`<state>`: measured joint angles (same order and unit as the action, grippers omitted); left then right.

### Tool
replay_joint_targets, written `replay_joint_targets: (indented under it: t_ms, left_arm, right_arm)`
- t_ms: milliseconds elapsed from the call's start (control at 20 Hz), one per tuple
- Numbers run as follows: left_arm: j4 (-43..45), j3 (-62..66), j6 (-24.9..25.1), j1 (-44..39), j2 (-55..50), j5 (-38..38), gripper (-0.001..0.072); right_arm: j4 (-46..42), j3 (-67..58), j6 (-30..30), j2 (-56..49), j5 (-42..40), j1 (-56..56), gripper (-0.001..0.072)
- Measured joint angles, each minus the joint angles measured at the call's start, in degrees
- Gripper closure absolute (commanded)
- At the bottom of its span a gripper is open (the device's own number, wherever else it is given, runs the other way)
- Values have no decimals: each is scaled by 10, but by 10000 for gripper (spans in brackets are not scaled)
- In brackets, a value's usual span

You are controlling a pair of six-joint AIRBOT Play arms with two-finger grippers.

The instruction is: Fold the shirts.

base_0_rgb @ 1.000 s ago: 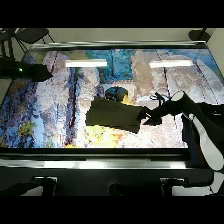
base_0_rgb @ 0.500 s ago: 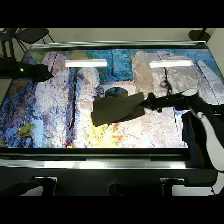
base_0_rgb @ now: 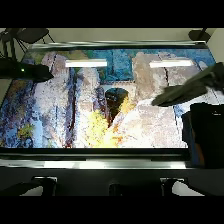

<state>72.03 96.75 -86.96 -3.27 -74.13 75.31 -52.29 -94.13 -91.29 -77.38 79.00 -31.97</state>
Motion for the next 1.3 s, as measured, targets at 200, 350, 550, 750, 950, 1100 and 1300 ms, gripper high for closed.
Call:
replay_joint_targets:
  t_ms: [200,350,550,750,950,1100,1300]
  left_arm:
    - [0,0,17,0,0,4,679]
    - [0,0,31,0,0,8,679]
    - [1,-3,41,0,-1,11,679]
    - [2,-3,50,0,-4,12,679]
    - [2,-3,55,0,-6,12,679]
    - [2,-3,57,0,-7,12,679]
    - [2,-3,57,0,-7,12,679]
  right_arm:
    - [-20,-36,-56,38,49,-78,669]
    - [-26,-45,-86,64,59,-135,669]
    - [-30,-49,-110,93,86,-200,669]
    - [-82,-50,-105,125,147,-258,669]
    - [-230,-29,-90,137,214,-296,669]
    - [-306,32,-82,140,243,-304,669]
    - [-356,155,-77,148,227,-308,669]
